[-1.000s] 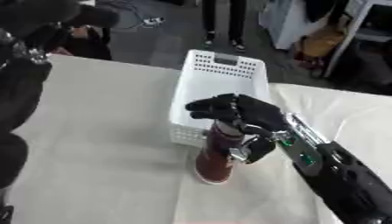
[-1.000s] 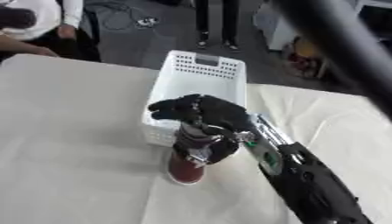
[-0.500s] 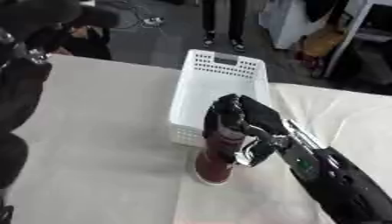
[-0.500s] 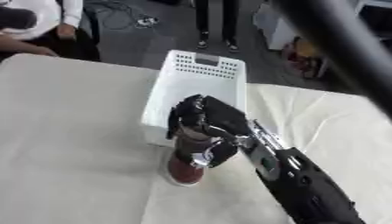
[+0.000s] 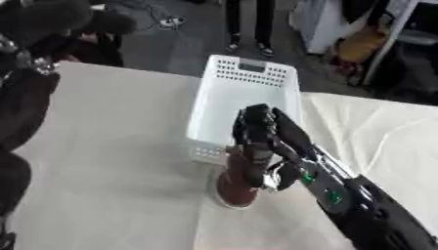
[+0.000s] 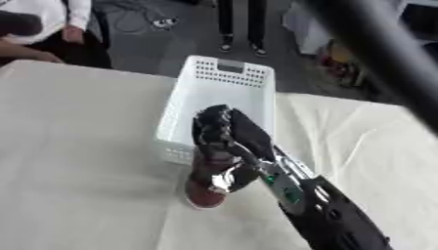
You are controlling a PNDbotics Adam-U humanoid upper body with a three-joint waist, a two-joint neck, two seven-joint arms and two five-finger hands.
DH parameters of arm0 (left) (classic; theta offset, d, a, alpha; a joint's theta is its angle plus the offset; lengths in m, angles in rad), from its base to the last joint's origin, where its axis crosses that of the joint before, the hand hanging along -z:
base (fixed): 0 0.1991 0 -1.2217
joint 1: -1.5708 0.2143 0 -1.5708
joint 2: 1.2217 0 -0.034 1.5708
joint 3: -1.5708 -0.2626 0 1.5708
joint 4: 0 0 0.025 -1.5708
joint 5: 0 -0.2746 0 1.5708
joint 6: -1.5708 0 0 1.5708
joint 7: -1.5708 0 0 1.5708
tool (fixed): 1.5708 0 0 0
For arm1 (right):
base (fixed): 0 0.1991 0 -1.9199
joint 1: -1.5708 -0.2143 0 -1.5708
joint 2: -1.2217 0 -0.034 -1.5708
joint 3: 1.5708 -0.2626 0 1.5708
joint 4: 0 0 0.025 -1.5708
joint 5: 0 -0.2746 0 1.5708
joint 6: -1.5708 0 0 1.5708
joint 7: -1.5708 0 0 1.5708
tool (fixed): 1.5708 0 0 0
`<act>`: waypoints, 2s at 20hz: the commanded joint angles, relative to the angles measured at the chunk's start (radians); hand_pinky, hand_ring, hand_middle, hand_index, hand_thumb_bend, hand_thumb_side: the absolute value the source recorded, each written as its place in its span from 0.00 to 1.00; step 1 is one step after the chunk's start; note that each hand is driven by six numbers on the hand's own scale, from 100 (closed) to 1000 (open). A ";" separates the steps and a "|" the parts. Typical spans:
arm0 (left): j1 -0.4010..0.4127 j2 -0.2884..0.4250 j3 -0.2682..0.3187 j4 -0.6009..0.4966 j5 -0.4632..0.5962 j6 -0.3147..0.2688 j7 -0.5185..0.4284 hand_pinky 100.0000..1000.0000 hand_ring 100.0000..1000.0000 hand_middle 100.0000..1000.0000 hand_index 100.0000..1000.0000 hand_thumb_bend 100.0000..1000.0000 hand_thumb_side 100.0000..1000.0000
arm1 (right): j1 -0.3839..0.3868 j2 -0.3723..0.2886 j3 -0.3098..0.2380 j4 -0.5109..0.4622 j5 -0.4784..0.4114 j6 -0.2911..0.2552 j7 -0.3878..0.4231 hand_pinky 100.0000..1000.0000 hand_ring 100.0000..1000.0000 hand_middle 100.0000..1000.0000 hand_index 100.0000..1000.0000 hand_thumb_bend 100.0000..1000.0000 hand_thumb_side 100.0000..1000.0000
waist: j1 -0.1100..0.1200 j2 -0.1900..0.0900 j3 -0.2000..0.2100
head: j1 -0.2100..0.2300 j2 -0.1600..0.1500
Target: Pick up objects on the table and place them in the box.
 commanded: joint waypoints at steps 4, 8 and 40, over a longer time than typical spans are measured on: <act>-0.034 -0.010 0.009 -0.016 -0.001 -0.006 -0.003 0.87 0.77 0.89 0.92 0.24 0.83 | -0.022 0.010 0.017 0.054 0.091 -0.103 -0.214 0.00 0.00 0.00 0.00 0.23 0.89 | 0.012 0.010 0.012 | -0.012 -0.034; -0.036 -0.012 0.009 -0.016 -0.001 -0.004 -0.005 0.87 0.77 0.89 0.92 0.23 0.83 | -0.022 0.006 0.020 0.054 0.151 -0.103 -0.273 0.00 0.00 0.04 0.15 0.06 1.00 | 0.010 0.012 0.016 | -0.014 -0.034; -0.033 -0.022 0.009 -0.016 0.009 0.005 -0.007 0.87 0.77 0.89 0.93 0.25 0.81 | -0.109 -0.170 -0.027 -0.066 -0.173 -0.103 0.245 0.80 0.83 0.90 0.92 0.00 1.00 | -0.009 -0.008 0.031 | -0.046 -0.056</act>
